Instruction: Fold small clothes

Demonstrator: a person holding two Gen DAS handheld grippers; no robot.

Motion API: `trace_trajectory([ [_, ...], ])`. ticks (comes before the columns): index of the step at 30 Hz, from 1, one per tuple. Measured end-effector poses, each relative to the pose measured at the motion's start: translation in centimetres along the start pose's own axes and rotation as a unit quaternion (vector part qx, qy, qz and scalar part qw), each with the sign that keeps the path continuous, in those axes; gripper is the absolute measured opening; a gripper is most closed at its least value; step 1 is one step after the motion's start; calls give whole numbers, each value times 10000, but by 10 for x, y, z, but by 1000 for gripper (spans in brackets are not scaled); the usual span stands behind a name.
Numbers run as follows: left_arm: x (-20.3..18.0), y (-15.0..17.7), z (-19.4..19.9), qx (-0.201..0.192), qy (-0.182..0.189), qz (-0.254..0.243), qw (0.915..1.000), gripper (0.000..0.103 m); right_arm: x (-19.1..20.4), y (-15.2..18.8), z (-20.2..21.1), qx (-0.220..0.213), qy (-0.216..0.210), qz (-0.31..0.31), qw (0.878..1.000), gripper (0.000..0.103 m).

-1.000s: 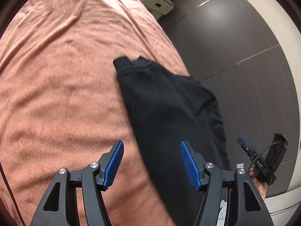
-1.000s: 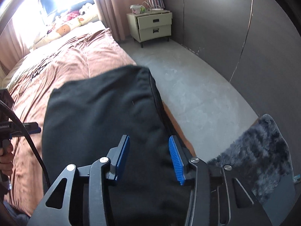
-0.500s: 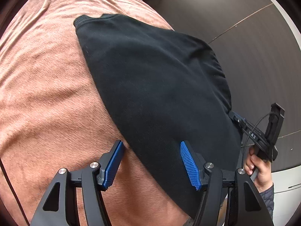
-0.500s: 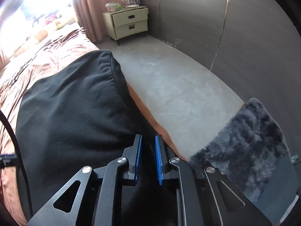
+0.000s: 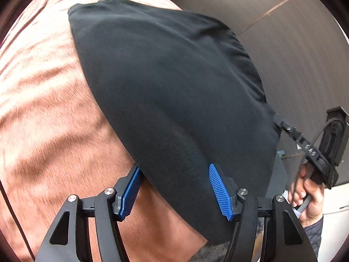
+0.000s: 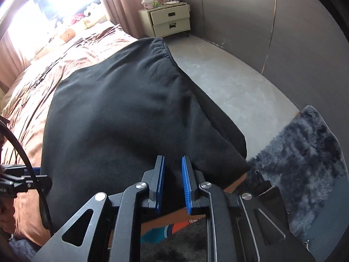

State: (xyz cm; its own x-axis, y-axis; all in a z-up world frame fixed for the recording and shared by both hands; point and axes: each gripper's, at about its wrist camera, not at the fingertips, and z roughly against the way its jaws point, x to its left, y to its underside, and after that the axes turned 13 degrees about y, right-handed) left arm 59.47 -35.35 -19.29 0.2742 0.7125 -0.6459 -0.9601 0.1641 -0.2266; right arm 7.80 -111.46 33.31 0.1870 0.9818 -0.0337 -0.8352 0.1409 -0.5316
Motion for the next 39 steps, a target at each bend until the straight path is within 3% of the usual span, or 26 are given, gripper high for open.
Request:
trace_trajectory([
  [10, -30, 41, -7, 396, -160, -370, 9984, 64, -19, 19, 46, 169, 113, -21, 9998, 14],
  [15, -48, 56, -7, 606, -245, -572, 9962, 64, 2, 41, 72, 94, 50, -45, 9999, 15],
  [17, -58, 62, -5, 625, -321, -708, 9950, 64, 7, 52, 84, 104, 62, -42, 9999, 22],
  [19, -66, 67, 4, 512, -396, -829, 9945, 64, 18, 56, 94, 50, 74, -56, 9999, 63],
  [21, -72, 71, 17, 384, -432, -866, 9946, 64, 26, 66, 117, -117, 82, -65, 9999, 76],
  [27, -91, 86, 60, 42, -535, -1081, 9927, 68, 45, 90, 172, -277, 238, -26, 9993, 88],
  [30, -97, 89, 76, -131, -523, -1088, 9926, 79, 55, 100, 190, -248, 561, 81, 9981, 89],
  [33, -101, 95, 95, -361, -601, -1122, 9912, 90, 65, 108, 210, -261, 603, 77, 9978, 89],
  [39, -104, 119, 134, -590, -644, -1309, 9875, 92, 85, 123, 245, -341, 664, 55, 9972, 89],
])
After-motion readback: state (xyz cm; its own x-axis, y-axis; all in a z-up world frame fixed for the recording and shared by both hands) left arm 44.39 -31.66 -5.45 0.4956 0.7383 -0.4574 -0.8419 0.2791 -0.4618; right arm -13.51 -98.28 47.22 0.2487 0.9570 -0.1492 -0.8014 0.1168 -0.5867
